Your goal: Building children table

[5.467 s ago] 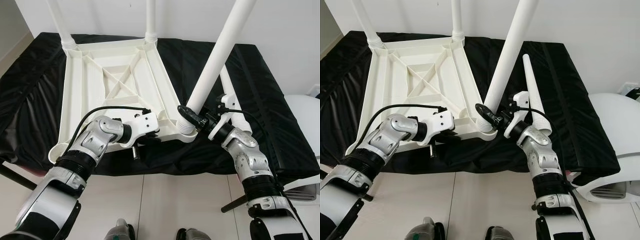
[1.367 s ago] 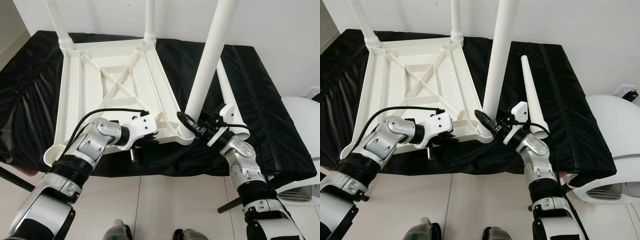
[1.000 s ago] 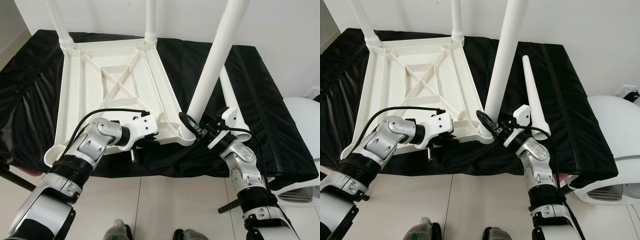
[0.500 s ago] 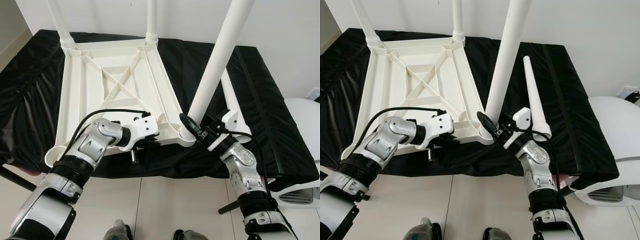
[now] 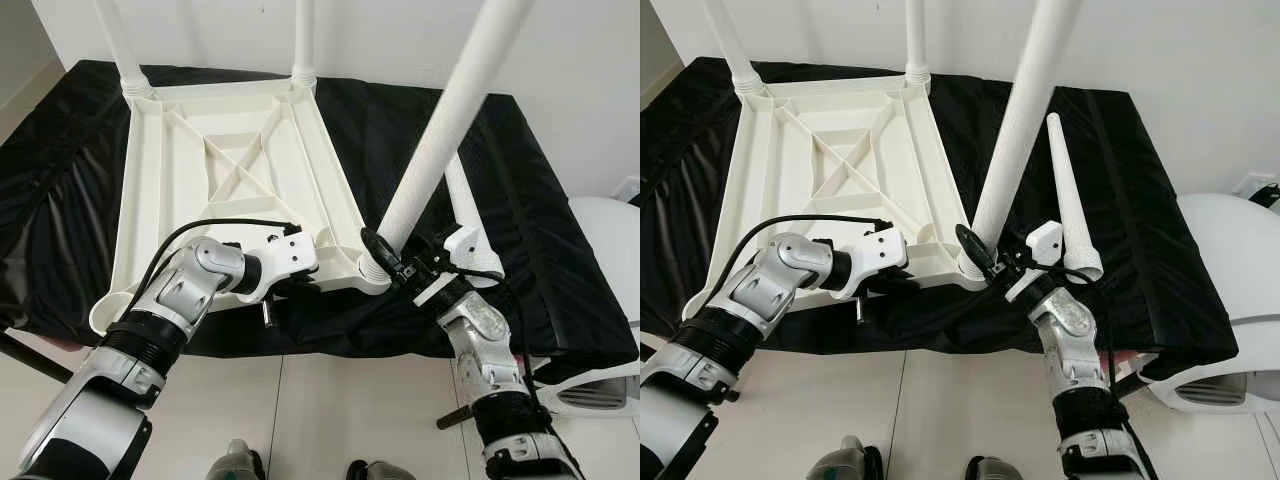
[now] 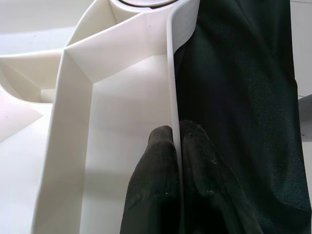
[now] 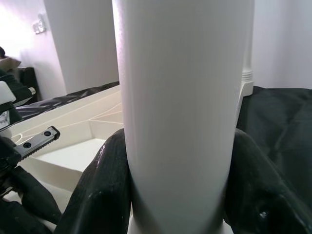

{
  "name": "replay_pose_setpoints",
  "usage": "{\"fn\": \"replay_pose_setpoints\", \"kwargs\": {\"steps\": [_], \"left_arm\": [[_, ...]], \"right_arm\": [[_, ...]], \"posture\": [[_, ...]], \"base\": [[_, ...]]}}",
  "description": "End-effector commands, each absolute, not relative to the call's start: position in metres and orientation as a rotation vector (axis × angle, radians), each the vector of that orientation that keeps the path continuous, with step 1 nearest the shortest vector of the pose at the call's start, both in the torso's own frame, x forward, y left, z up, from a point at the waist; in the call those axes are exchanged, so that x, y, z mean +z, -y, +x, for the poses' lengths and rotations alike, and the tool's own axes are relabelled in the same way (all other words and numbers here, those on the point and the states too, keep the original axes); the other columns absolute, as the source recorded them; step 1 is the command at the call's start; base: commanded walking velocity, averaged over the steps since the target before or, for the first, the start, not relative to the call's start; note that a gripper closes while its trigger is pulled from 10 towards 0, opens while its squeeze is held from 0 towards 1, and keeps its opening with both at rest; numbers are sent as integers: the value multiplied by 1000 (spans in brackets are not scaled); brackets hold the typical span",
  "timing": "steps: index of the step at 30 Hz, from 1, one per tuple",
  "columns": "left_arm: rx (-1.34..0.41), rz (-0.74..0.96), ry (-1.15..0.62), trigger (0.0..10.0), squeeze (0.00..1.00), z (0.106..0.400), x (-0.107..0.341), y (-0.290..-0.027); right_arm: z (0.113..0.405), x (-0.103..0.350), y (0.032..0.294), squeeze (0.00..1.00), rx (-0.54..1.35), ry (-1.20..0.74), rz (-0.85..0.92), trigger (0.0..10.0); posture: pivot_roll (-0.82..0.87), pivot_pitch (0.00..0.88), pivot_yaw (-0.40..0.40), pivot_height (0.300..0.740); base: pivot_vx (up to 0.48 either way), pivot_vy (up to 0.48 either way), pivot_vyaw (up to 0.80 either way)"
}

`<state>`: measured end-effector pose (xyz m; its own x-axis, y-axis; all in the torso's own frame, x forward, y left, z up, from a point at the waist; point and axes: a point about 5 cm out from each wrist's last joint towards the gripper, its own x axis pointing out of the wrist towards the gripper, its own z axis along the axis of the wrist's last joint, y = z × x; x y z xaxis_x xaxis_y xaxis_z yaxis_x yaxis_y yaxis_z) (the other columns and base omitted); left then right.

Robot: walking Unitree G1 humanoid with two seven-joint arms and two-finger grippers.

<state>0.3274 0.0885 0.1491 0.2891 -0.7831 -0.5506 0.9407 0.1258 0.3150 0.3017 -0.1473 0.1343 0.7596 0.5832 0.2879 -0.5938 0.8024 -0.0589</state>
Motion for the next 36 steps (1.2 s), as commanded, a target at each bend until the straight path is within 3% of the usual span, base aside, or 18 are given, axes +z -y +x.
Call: {"fn": "replay_pose_setpoints", "kwargs": {"steps": [1, 19, 23, 36], "left_arm": [[-1285, 713, -229, 10000, 0, 326, 156, -83], [-1282, 713, -226, 10000, 0, 328, 157, -82], [-1280, 713, -224, 10000, 0, 329, 158, -82], [-1277, 710, -215, 10000, 0, 329, 160, -81]], "right_arm": [[291, 95, 154, 0, 601, 104, 53, 10000], [289, 100, 146, 0, 583, 118, 16, 10000], [298, 111, 149, 0, 714, 111, -14, 10000], [311, 126, 159, 0, 844, 105, 37, 10000]], "posture": [[24, 73, -8, 740], [21, 85, -8, 740], [16, 90, -5, 740], [20, 94, -5, 740]], "base": [[0, 0, 0], [0, 0, 0], [0, 0, 0], [0, 0, 0]]}}
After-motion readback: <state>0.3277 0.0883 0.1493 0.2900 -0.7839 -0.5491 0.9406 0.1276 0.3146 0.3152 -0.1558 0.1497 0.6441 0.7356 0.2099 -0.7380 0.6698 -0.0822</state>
